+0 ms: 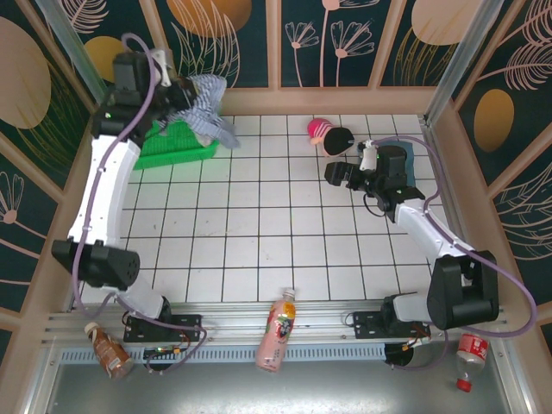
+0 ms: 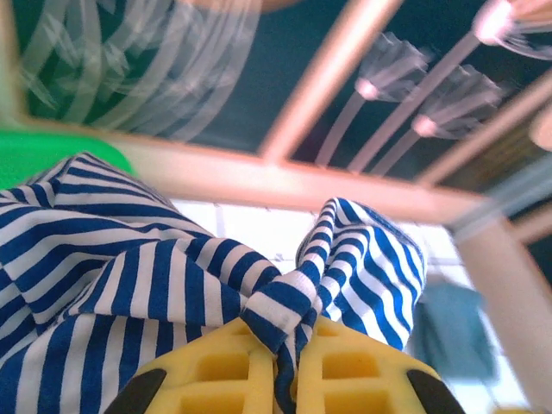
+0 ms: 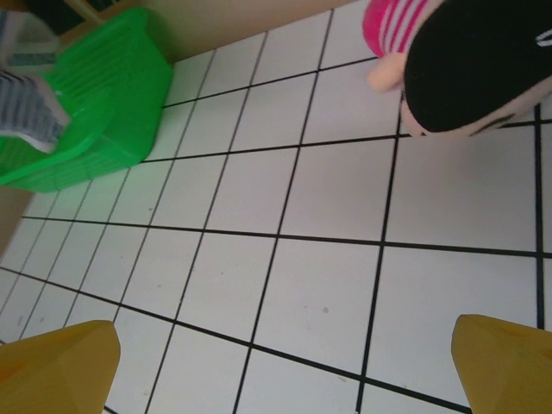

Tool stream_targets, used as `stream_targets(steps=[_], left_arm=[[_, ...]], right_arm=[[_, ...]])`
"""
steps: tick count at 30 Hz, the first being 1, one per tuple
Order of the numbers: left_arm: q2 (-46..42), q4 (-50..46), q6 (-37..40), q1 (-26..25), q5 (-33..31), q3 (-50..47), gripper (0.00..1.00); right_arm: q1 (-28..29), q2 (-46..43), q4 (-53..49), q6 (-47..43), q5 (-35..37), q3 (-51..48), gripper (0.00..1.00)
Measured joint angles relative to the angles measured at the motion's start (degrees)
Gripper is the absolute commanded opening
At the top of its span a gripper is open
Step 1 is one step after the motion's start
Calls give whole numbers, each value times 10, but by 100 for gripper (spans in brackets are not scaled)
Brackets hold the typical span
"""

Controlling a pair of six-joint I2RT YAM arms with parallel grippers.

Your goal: Fold and stack the tank tops

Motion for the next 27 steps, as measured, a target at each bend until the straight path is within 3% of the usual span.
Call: stream_targets(steps=[7, 12, 15, 19, 27], left_arm=[[-40, 112, -145, -117, 36, -201, 10], [17, 214, -223, -167, 48, -321, 13], [101, 244, -234, -179, 36, -320, 17], [189, 239, -223, -177, -33, -278, 36], [233, 176, -168, -172, -112, -194, 61]], right_arm=[[0, -56, 4, -10, -34, -21, 99], [0, -94, 3, -17, -57, -70, 96], [2, -113, 1, -17, -60, -111, 93], [20, -130, -3, -12, -54, -170, 90], [62, -103, 12, 6, -18, -218, 81]])
